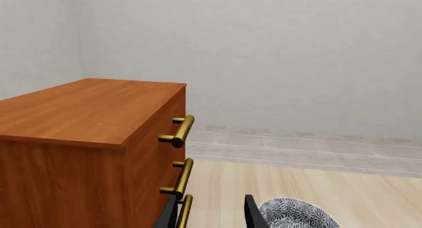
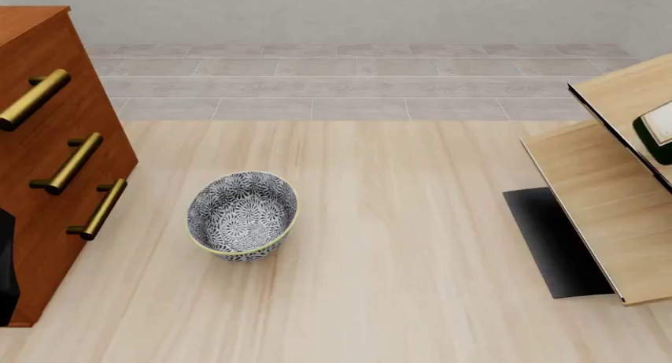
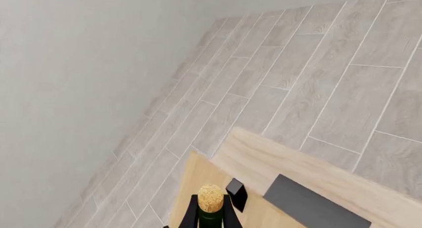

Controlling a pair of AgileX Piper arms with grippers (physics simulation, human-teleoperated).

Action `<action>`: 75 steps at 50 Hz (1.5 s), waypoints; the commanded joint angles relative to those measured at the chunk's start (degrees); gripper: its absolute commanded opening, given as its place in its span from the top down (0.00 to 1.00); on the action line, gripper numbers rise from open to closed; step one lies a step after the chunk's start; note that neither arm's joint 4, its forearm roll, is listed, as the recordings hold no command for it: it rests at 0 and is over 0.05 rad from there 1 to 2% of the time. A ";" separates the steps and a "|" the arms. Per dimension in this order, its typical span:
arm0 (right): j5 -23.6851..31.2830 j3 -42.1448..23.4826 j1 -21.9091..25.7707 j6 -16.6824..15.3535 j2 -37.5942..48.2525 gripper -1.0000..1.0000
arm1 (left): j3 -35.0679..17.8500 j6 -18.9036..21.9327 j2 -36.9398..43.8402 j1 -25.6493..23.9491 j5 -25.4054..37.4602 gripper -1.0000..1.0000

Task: Put the wine bottle on the wine rack.

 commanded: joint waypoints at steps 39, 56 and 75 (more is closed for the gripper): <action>-4.45 5.33 -4.79 0.37 6.37 1.00 | 0.34 0.68 0.00 -0.11 0.12 0.00; -6.48 6.45 -5.79 0.06 8.62 1.00 | 0.82 0.73 0.00 0.06 -0.16 0.00; -7.30 6.90 -6.34 -0.12 9.71 1.00 | 0.80 0.87 0.00 0.03 0.00 0.00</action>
